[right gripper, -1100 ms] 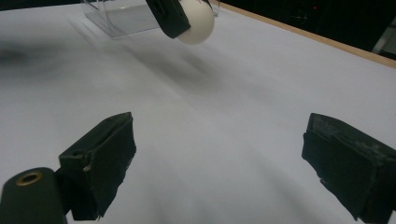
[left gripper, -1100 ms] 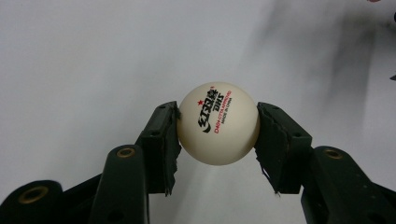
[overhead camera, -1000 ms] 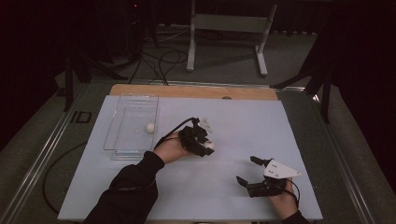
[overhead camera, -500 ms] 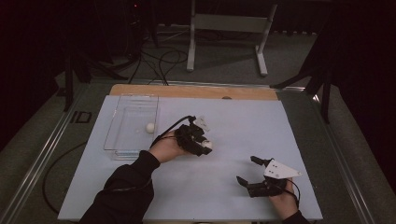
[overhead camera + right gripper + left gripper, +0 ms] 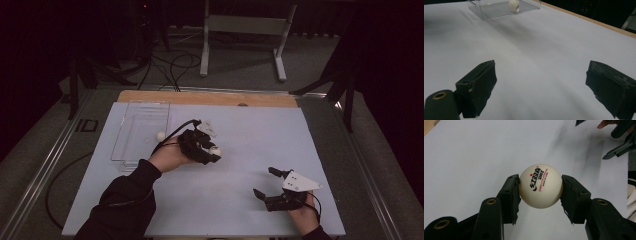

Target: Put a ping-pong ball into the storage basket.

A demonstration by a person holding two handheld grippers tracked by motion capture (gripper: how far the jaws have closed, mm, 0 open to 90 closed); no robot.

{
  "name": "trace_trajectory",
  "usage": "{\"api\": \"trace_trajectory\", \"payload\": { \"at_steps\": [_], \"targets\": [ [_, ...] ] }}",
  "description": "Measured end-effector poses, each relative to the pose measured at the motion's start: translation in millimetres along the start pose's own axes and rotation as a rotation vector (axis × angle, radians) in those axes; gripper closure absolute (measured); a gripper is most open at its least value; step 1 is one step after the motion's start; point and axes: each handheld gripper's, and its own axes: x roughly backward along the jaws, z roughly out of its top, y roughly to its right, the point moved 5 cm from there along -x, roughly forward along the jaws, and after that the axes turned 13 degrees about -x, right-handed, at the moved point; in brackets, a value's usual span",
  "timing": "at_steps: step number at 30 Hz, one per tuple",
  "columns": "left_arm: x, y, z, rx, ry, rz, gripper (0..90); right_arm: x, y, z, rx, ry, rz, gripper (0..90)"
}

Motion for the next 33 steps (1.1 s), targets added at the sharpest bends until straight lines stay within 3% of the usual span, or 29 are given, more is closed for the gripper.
{"api": "trace_trajectory", "payload": {
  "at_steps": [33],
  "targets": [
    [46.7, -14.5, -17.7, 0.036, 0.010, 0.073, 52.3, -0.6, 0.0, 0.3, 0.003, 0.002, 0.000, 9.4]
  ]
}}
